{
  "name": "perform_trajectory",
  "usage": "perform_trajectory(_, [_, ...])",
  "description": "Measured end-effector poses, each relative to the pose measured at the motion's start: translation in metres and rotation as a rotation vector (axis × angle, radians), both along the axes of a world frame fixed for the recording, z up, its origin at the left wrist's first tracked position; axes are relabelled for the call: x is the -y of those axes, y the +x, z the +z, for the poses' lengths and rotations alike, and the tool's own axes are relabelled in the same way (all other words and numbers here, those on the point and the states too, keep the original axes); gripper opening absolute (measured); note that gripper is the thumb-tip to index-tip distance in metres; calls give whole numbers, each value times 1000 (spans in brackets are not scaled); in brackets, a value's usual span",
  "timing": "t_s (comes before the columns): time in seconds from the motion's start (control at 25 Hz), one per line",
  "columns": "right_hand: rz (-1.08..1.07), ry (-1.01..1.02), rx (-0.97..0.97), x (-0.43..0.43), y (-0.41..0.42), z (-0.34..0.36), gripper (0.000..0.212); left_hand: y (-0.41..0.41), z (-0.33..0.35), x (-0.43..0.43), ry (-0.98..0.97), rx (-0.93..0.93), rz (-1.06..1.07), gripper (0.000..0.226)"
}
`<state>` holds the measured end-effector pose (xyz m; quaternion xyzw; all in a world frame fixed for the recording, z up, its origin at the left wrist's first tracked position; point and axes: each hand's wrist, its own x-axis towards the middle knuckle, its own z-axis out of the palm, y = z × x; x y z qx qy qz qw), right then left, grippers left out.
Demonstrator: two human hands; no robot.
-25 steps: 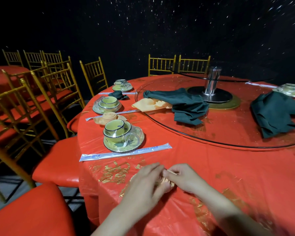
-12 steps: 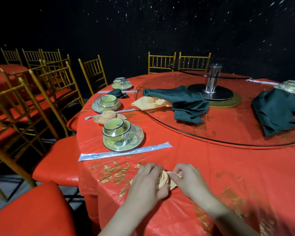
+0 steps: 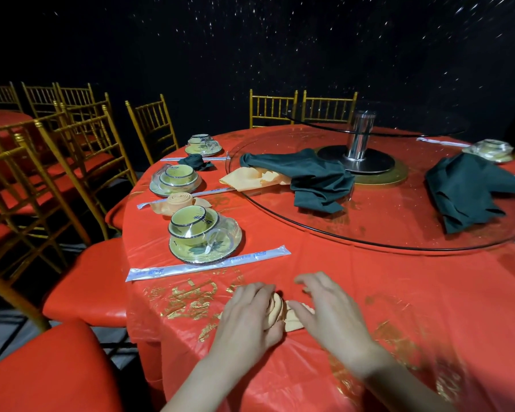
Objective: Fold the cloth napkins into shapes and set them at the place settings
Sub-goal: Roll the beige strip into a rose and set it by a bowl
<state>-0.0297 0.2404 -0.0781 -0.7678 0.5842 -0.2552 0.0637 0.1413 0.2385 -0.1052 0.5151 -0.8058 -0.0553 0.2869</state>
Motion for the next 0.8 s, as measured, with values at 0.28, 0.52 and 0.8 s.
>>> perform_trajectory(0.28, [293, -79, 193, -6, 15, -11, 23, 56, 11, 3, 395, -439, 62, 98])
perform_trajectory(0.52, [163, -151, -40, 0, 41, -3, 38, 48, 16, 9, 401, -132, 207, 40])
perform_trajectory(0.8, [163, -231, -227, -2, 54, -13, 41, 41, 24, 11, 300, -260, 227, 25])
